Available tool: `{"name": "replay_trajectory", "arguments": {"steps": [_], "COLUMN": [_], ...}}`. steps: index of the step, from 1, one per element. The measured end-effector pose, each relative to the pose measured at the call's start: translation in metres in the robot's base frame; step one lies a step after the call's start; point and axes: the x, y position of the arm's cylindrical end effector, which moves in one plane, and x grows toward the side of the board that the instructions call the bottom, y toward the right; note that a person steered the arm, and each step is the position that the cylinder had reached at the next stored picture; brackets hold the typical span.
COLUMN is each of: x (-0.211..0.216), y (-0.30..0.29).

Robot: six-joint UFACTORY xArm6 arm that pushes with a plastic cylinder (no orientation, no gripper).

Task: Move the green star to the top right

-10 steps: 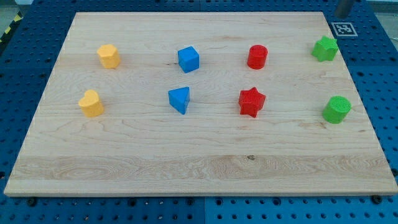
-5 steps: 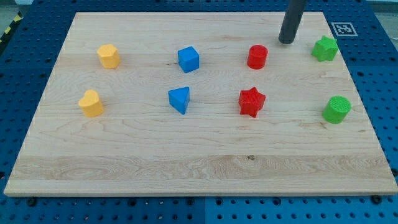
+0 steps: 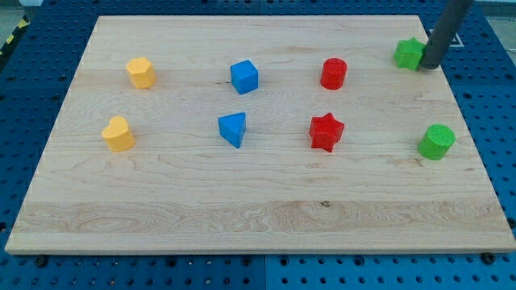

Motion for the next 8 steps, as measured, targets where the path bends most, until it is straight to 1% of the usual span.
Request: {"name": "replay_trajectory", "arguments": {"steps": [1,2,3,4,5,6,7,8], "x": [-0.003,0.018,0.034,0.035,0.019,-0.015,-0.032,-0.022], "y": [0.002,0.019,0.006,-0.034,-0.052,-0.052,-0.052,-0.049]}}
